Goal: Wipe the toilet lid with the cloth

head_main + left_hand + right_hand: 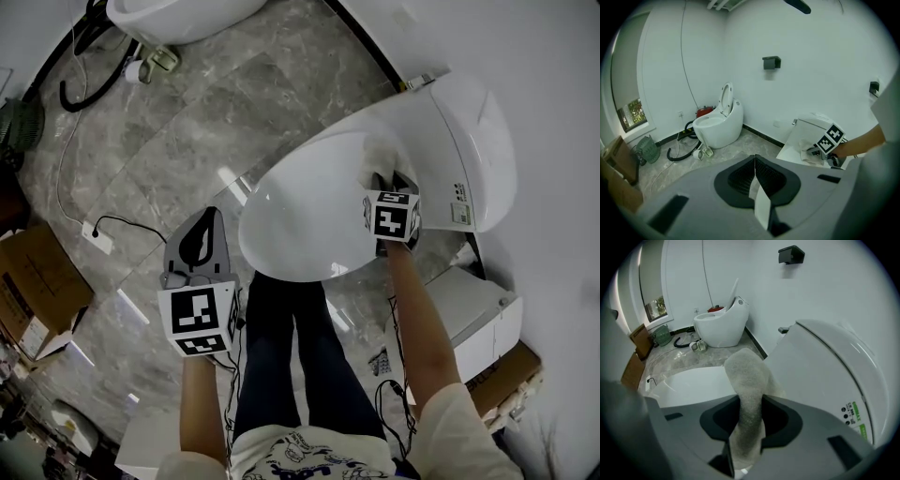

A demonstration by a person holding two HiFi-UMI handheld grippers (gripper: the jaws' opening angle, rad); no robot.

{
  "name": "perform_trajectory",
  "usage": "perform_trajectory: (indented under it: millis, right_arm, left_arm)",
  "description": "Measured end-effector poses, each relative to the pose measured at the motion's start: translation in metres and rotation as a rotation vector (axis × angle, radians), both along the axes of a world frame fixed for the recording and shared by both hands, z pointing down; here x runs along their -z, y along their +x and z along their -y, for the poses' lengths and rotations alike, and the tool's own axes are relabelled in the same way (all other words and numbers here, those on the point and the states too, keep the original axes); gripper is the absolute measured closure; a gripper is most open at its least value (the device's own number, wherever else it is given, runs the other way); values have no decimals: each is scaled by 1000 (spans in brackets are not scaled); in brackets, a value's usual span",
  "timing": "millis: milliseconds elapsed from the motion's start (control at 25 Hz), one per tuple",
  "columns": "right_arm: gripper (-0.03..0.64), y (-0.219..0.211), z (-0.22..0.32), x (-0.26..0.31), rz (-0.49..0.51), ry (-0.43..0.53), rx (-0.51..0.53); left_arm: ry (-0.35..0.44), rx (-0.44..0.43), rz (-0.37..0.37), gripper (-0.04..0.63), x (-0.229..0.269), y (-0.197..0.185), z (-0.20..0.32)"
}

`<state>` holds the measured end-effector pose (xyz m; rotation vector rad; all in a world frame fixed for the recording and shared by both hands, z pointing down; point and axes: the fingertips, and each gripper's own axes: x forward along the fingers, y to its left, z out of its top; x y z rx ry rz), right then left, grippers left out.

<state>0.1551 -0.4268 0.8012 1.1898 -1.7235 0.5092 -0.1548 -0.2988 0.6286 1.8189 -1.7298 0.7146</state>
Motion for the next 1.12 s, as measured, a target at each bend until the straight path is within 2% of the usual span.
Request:
perform_trajectory:
  millis: [320,480,840,1120]
  right_arm:
    - [500,10,25,-22,-42,-21,0]
    - [495,8,32,-30,-73,-45,33]
    - [500,-1,30,-39,-151,-82,101]
    - [503,-21,25,-40,-168,-107,148]
  left_arm:
    - [-24,-12,-13,586,-21,3,-11]
    - [-44,-20,-20,586,-29,7,-15]
    - [-30,-5,-43,586,-33,8,-22]
    - [-33,22,-47,586,-34,-1,-35]
